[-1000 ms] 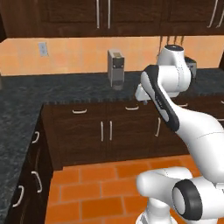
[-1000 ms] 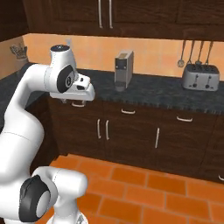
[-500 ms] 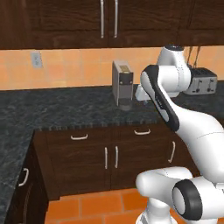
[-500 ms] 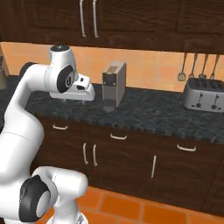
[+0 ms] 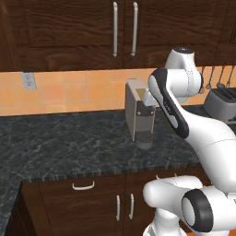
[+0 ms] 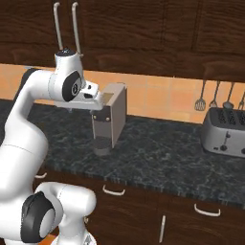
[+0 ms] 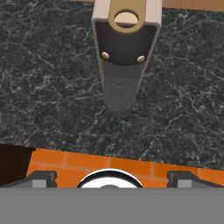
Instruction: Navigate to the coffee machine.
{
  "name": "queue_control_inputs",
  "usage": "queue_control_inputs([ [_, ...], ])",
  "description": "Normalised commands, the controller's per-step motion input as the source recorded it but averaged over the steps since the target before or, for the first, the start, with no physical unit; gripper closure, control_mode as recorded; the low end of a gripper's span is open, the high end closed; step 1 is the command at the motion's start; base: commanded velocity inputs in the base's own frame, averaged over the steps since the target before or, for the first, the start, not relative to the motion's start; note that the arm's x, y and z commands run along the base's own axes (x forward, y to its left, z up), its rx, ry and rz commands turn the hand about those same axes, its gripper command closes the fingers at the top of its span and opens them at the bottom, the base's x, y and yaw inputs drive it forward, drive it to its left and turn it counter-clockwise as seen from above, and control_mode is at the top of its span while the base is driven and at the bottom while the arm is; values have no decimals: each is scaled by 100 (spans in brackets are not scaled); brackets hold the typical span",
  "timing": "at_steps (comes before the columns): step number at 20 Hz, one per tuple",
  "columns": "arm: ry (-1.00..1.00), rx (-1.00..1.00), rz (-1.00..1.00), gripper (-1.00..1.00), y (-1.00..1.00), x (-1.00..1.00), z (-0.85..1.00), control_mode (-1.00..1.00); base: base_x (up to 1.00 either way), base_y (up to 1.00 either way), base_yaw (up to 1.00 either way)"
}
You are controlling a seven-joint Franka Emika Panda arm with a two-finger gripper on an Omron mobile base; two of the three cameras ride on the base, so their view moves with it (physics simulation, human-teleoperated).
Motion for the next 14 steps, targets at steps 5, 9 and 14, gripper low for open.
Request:
queue_control_inputs([
  [5,0,0,0,-100,0,0,0,100,0,0,0],
  [9,0,0,0,-100,0,0,0,100,0,0,0],
  [14,0,0,0,-100,0,0,0,100,0,0,0],
])
